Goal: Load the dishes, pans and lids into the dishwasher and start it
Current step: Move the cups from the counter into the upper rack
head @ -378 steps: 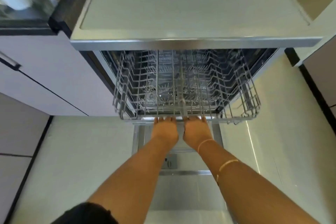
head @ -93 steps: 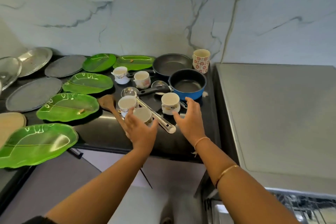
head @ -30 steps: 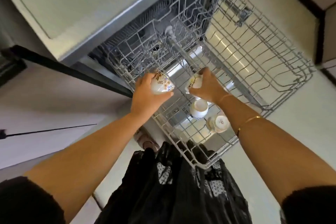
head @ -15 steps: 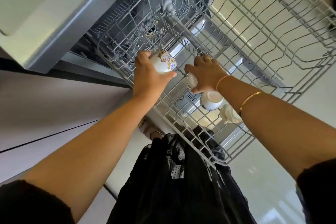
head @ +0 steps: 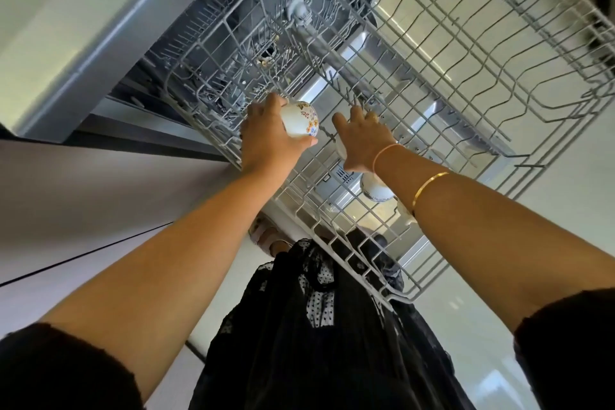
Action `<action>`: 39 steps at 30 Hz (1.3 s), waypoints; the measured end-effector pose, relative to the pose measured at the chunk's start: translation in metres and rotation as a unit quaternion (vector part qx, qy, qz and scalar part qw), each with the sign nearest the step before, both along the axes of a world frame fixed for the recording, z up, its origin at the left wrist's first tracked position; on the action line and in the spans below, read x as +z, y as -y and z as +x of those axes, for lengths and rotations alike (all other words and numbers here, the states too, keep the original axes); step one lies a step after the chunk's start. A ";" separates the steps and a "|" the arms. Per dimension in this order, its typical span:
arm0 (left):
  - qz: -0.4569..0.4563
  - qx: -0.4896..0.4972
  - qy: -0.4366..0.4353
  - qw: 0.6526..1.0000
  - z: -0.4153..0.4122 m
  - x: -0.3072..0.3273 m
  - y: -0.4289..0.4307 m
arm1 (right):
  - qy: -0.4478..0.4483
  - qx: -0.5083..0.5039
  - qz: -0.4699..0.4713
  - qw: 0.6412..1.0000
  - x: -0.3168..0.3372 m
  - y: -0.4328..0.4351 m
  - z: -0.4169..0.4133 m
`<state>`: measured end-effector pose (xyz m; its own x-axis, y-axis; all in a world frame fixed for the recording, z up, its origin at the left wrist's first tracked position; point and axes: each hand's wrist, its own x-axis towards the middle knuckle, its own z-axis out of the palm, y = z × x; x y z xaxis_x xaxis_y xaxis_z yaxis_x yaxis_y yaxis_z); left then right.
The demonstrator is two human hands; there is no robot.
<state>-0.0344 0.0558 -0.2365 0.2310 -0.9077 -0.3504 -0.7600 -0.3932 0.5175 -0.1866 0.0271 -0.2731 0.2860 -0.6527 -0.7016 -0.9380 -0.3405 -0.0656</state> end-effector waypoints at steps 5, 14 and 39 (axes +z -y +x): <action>-0.006 -0.067 0.046 0.997 -0.008 -0.011 0.003 | 0.057 -0.043 0.010 0.997 0.001 -0.002 -0.006; 0.011 -0.205 0.155 0.967 -0.038 -0.024 0.024 | 0.145 -0.129 -0.001 0.981 0.013 -0.015 -0.015; 0.029 -0.230 0.186 0.955 -0.034 -0.008 -0.007 | 0.162 -0.170 -0.108 0.966 0.041 -0.032 -0.004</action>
<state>-0.0683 0.0627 -0.2449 -0.0681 -0.9245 -0.3750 -0.9862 0.0055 0.1654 -0.1910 0.0587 -0.2326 0.2111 -0.8689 -0.4478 -0.9403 -0.0554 -0.3357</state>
